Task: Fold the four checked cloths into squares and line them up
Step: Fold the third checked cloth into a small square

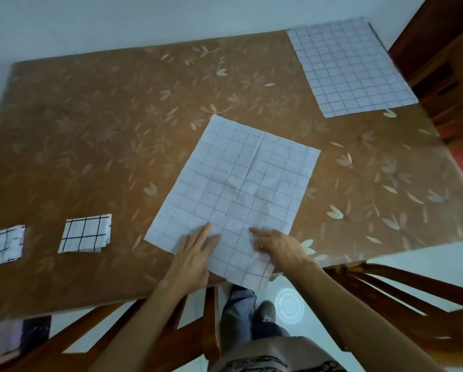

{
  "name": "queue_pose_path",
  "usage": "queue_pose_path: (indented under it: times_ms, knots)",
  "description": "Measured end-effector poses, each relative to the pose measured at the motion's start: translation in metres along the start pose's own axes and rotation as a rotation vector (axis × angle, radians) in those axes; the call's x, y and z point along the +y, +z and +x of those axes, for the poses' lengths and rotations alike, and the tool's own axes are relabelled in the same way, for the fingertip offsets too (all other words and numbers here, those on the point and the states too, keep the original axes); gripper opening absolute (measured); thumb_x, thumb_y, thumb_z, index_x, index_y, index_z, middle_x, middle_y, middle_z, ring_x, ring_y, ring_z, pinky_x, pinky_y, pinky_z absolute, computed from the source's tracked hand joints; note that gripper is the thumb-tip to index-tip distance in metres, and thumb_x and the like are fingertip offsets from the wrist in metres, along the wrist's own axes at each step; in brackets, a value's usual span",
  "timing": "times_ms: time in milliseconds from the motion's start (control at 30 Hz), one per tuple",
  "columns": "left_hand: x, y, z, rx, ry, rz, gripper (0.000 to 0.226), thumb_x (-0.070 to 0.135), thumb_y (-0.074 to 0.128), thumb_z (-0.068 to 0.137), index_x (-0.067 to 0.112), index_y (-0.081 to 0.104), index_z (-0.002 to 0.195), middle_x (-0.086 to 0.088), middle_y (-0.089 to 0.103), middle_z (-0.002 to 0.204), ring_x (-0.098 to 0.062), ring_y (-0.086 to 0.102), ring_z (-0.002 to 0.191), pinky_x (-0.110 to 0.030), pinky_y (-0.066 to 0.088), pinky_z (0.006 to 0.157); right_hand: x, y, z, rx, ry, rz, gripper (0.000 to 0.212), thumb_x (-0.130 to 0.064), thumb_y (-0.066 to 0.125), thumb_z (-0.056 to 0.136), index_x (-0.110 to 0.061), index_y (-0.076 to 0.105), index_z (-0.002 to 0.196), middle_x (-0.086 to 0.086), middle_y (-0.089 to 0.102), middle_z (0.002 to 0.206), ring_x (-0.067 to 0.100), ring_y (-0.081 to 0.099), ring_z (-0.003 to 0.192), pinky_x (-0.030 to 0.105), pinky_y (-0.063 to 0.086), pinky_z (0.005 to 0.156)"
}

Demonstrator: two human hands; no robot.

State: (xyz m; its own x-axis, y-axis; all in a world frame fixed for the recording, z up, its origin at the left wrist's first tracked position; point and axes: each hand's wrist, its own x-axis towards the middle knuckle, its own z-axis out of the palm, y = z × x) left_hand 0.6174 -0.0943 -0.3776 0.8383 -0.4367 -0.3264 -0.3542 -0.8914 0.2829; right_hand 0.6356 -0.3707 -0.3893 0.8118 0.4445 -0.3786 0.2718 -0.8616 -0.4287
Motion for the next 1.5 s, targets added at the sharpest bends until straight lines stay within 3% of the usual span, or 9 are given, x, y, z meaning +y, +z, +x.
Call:
queue_pose_path:
  times_ms: [100, 233, 400, 600, 767, 1100, 1200, 1333, 1500]
  knots:
    - [0.009, -0.001, -0.004, -0.129, -0.033, 0.017, 0.096, 0.049, 0.066, 0.079, 0.029, 0.013, 0.156, -0.005, -0.011, 0.166, -0.029, -0.003, 0.152, -0.055, 0.013, 0.123, 0.008, 0.002, -0.021, 0.032, 0.056, 0.008, 0.038, -0.030, 0.082, 0.076, -0.037, 0.059, 0.105, -0.025, 0.027, 0.158, 0.013, 0.061, 0.114, 0.027, 0.054, 0.067]
    - [0.031, 0.006, -0.010, -0.182, -0.041, 0.208, 0.108, 0.050, 0.074, 0.079, 0.028, 0.003, 0.157, -0.013, -0.012, 0.164, -0.035, 0.001, 0.151, -0.049, 0.019, 0.120, -0.017, 0.010, -0.055, -0.054, -0.012, -0.049, 0.087, -0.070, 0.064, 0.078, -0.033, 0.033, 0.149, -0.006, 0.013, 0.166, 0.021, 0.036, 0.138, 0.043, 0.040, 0.107]
    - [0.056, 0.006, -0.022, -0.110, -0.107, 0.161, 0.079, 0.030, 0.063, 0.091, 0.025, 0.016, 0.155, -0.012, 0.005, 0.162, -0.031, 0.018, 0.146, -0.041, 0.029, 0.116, -0.037, 0.011, -0.054, -0.102, -0.028, -0.311, 0.112, -0.053, 0.078, 0.075, -0.019, 0.010, 0.157, 0.013, -0.005, 0.166, 0.031, 0.010, 0.150, 0.044, 0.016, 0.120]
    - [0.052, 0.010, -0.044, 0.042, -0.108, -0.079, 0.032, 0.025, 0.049, 0.100, 0.027, 0.055, 0.132, 0.003, 0.047, 0.141, -0.016, 0.050, 0.125, -0.032, 0.046, 0.102, -0.048, 0.024, -0.064, -0.078, 0.027, -0.337, 0.096, -0.023, 0.070, 0.086, -0.016, 0.004, 0.156, 0.017, -0.004, 0.164, 0.035, 0.007, 0.151, 0.047, 0.016, 0.123]
    - [0.050, 0.002, -0.058, 0.111, -0.146, -0.114, 0.030, 0.025, 0.050, 0.100, 0.024, 0.059, 0.129, 0.004, 0.052, 0.137, -0.013, 0.049, 0.125, -0.029, 0.043, 0.104, -0.045, 0.003, -0.069, 0.006, 0.055, -0.161, 0.047, -0.006, 0.062, 0.089, -0.017, 0.052, 0.134, 0.006, 0.050, 0.142, 0.023, 0.050, 0.127, 0.036, 0.037, 0.110]
    - [0.006, -0.045, -0.060, 0.143, -0.499, -0.449, 0.011, 0.026, 0.066, 0.094, 0.033, 0.069, 0.103, 0.013, 0.069, 0.101, -0.009, 0.064, 0.098, -0.023, 0.051, 0.082, -0.004, -0.072, -0.056, 0.179, 0.231, 0.356, 0.022, -0.021, 0.056, 0.098, -0.016, 0.071, 0.114, -0.002, 0.072, 0.111, 0.019, 0.065, 0.098, 0.029, 0.049, 0.083]
    - [-0.012, -0.066, -0.048, 0.263, -0.534, -0.561, 0.018, 0.026, 0.073, 0.089, 0.019, 0.073, 0.105, 0.011, 0.065, 0.095, -0.012, 0.061, 0.092, -0.025, 0.045, 0.077, 0.009, -0.091, -0.042, 0.302, 0.317, 0.480, 0.014, -0.023, 0.063, 0.093, -0.019, 0.071, 0.104, 0.002, 0.073, 0.092, 0.022, 0.065, 0.084, 0.033, 0.050, 0.070]
    - [-0.038, -0.086, -0.019, 0.299, -0.531, -0.711, 0.003, 0.025, 0.074, 0.089, 0.022, 0.073, 0.090, 0.007, 0.072, 0.089, -0.012, 0.066, 0.088, -0.018, 0.044, 0.067, 0.017, -0.112, -0.017, 0.369, 0.386, 0.616, 0.029, -0.013, 0.068, 0.088, -0.018, 0.065, 0.116, -0.003, 0.071, 0.096, 0.014, 0.066, 0.087, 0.020, 0.046, 0.064]
    - [-0.071, -0.088, 0.029, 0.377, -0.671, -0.785, 0.037, 0.042, 0.074, 0.086, 0.009, 0.061, 0.076, -0.002, 0.060, 0.066, -0.024, 0.058, 0.061, -0.032, 0.041, 0.057, 0.024, -0.129, 0.034, 0.408, 0.438, 0.704, 0.040, -0.012, 0.065, 0.089, -0.020, 0.055, 0.127, 0.001, 0.068, 0.104, 0.020, 0.066, 0.094, 0.030, 0.051, 0.076]
